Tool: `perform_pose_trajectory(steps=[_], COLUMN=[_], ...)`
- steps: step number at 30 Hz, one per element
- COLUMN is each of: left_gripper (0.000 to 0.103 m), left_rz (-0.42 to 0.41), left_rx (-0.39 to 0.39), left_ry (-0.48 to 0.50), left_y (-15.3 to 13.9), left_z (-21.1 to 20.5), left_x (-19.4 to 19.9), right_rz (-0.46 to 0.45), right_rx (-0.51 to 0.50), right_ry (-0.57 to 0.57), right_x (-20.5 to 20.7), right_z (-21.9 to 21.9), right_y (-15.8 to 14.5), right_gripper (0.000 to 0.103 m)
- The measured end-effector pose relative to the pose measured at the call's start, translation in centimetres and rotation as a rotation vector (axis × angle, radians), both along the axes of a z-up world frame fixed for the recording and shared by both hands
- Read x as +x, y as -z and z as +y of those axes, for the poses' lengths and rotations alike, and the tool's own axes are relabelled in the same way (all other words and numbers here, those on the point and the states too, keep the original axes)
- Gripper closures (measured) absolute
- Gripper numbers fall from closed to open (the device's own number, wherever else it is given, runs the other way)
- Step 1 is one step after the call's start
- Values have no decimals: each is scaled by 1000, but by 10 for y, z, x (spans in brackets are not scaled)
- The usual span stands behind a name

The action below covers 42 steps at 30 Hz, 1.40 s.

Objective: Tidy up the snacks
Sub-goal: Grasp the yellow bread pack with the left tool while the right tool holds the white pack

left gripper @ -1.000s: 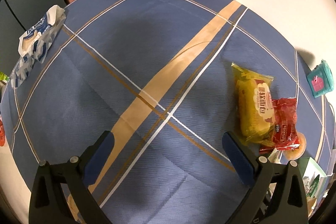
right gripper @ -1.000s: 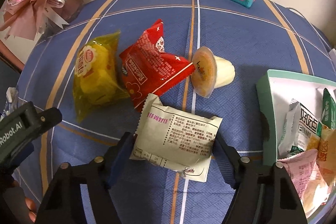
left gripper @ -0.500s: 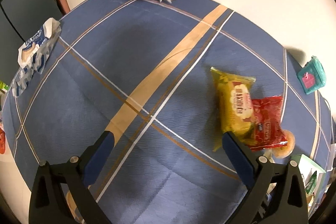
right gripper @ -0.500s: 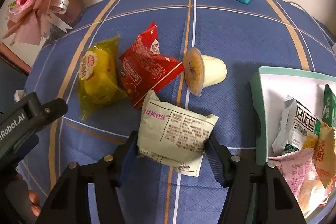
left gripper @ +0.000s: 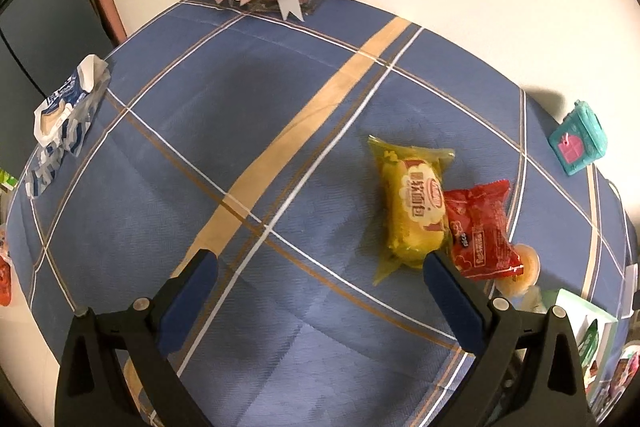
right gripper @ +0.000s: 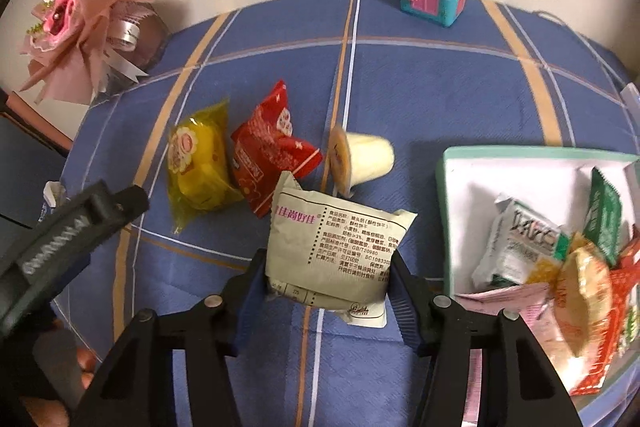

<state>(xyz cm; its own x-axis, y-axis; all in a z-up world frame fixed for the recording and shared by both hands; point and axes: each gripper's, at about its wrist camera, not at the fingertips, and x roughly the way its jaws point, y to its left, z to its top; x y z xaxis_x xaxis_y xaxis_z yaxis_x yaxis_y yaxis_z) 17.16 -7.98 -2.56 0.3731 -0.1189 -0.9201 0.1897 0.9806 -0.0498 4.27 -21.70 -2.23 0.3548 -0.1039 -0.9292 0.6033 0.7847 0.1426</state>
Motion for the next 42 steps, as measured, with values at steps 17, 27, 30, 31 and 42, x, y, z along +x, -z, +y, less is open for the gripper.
perform_pose_trajectory(steps=[17, 27, 30, 31, 42], left_gripper=[8, 25, 36, 40, 67], left_rz=[-54, -94, -81, -75, -30], left_rx=[-140, -195, -196, -195, -231], left_ry=[80, 124, 126, 123, 97], left_y=[16, 22, 26, 28, 23], left_z=[-29, -34, -35, -35, -28], left_x=[4, 11, 11, 11, 11], right_rz=[-32, -15, -15, -16, -25], right_rx=[-83, -63, -63, -63, -57], right_ry=[76, 77, 81, 82, 80], right_x=[-9, -7, -8, -8, -10], right_z=[-25, -28, -28, -28, -28], right_y=[-11, 0, 0, 0, -5], right_gripper=[43, 43, 43, 43, 43])
